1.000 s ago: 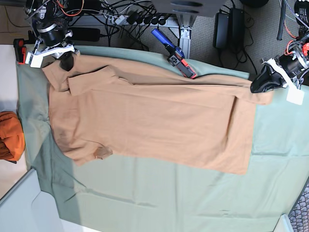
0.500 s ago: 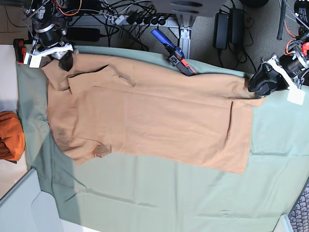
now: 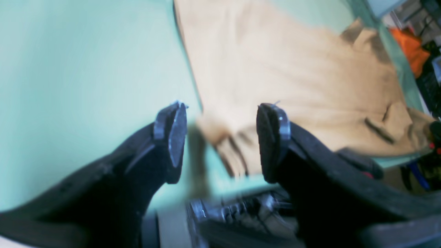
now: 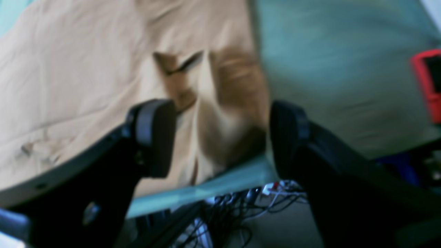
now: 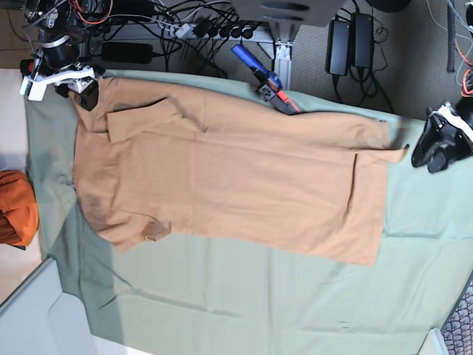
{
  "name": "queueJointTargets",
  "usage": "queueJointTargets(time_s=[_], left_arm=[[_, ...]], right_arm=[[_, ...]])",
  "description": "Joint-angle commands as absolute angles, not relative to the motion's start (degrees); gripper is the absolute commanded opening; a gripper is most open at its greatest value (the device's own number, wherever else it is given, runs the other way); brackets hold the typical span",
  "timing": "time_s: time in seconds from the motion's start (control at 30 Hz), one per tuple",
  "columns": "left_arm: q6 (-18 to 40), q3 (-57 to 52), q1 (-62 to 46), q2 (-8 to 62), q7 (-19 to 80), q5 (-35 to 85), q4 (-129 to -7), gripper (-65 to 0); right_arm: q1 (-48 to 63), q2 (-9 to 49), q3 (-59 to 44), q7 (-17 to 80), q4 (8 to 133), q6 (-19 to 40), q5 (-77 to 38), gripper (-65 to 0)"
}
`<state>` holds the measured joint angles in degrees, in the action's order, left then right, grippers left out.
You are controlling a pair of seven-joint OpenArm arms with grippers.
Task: Fold the T-shirt properly
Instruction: 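Pull the shirt with both grippers to straighten it on the cloth, then move both grippers to the shirt's other side and grasp its edge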
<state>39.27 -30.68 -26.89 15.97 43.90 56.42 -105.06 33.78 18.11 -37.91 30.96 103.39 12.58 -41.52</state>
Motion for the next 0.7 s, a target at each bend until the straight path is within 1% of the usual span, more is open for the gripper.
queueJointTargets(time_s=[0.0,0.13,0.23,0.4,0.57,0.67], left_arm=[[40.00,-30.74,-25.34,17.37,41.28,55.77,-106.10,-29.3],[39.42,-26.76,-18.52,19.27,38.13,47.75,-104.33,-29.3],[37.80,-20.97,-11.46,20.60,36.05,42.78,-98.56,-29.3],[37.47,-13.26,2.50,20.95,34.02,40.82,-80.18,-29.3],[37.56,-10.04,15.57,20.93,32.77,40.77,-59.53,-29.3],[37.95,-8.49,19.57,20.91,32.80,40.84,-53.15,-29.3]], right_arm=[[34.00,19.00,-39.27,29.85,104.38,17.37,-41.80,-22.4],[33.98,19.03,-41.06,29.85,104.38,17.37,-41.85,-22.4],[33.65,18.98,-41.06,29.82,104.38,17.37,-42.02,-22.4],[33.50,19.00,-41.08,29.82,104.38,17.37,-42.00,-22.4],[33.50,19.03,-41.08,29.80,104.38,17.37,-42.00,-22.4],[33.47,19.03,-41.08,29.80,104.38,17.37,-42.00,-22.5]])
